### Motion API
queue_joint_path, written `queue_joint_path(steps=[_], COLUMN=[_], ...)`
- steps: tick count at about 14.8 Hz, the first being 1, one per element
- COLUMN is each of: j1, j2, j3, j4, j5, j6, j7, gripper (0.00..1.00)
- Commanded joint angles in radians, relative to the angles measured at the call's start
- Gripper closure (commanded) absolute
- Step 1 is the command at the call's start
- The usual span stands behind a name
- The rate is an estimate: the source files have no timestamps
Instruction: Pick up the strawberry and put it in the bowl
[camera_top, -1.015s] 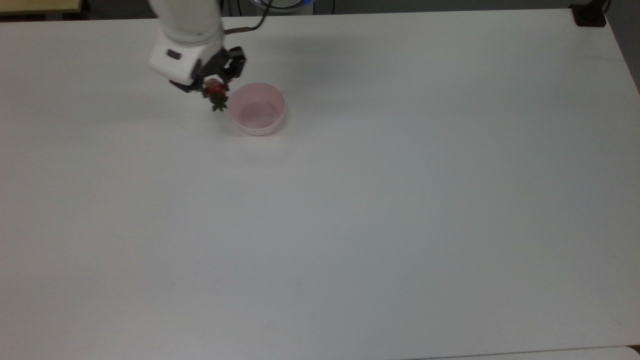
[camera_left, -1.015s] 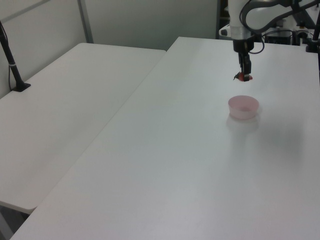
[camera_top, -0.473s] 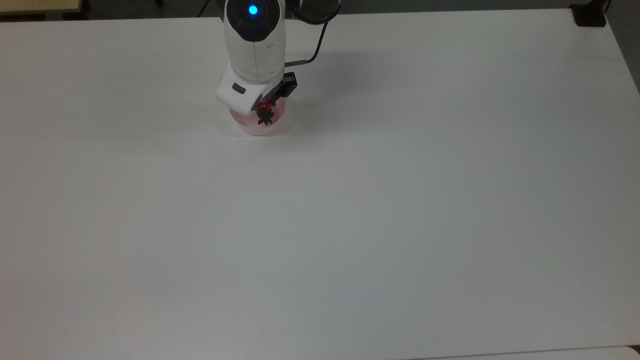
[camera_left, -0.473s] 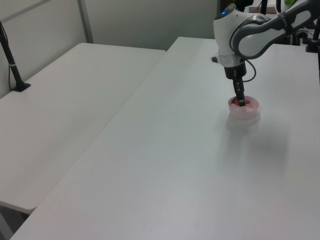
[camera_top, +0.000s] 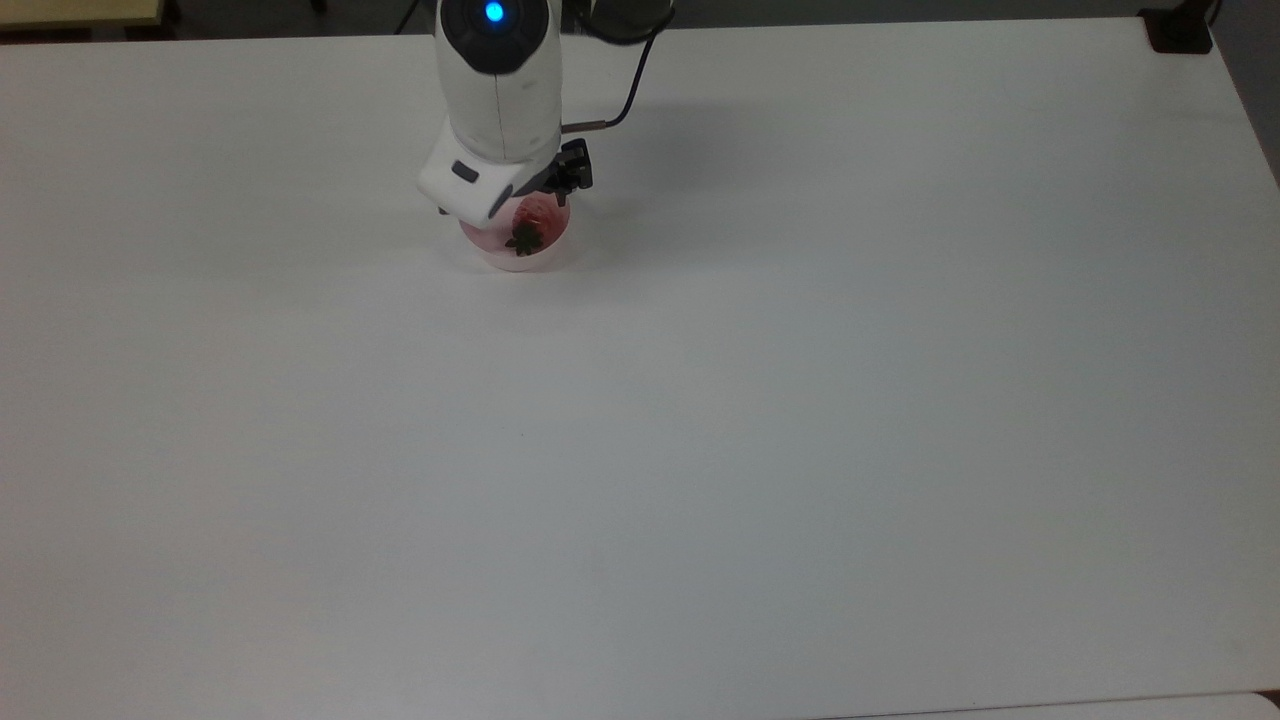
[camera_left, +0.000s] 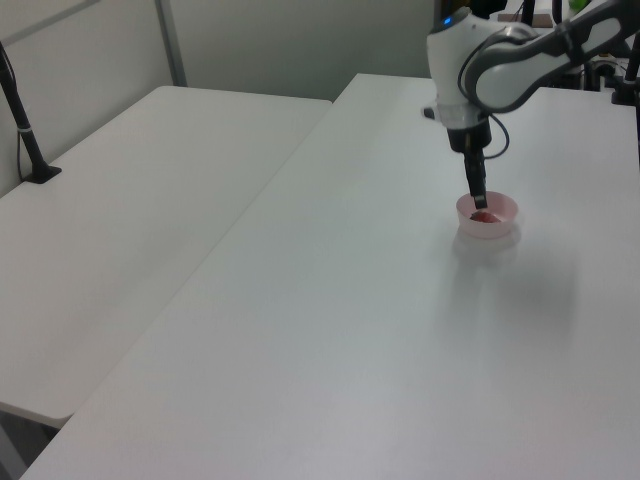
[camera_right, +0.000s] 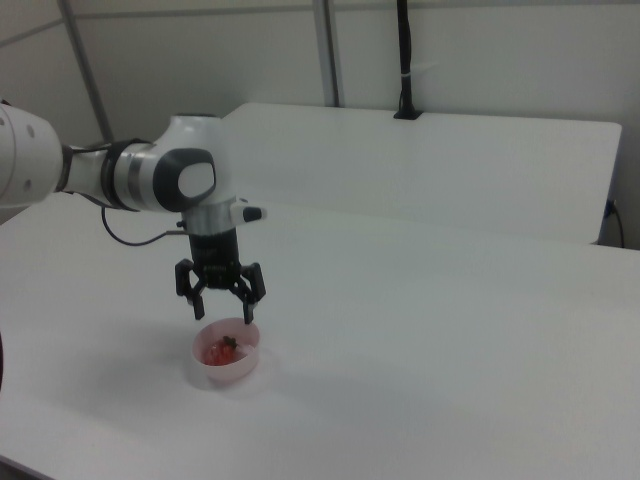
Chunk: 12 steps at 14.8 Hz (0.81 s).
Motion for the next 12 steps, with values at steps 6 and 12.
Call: queue_joint_path(steps=[6, 12], j1=[-0.002, -0.031], j2=[-0.274, -0.3], j3=[-0.068, -0.135], j4=[0.156, 0.254], j5=[0.027, 0.075], j6=[-0.226, -0.262], j7=[0.201, 0.162], gripper=[0.0, 0.0])
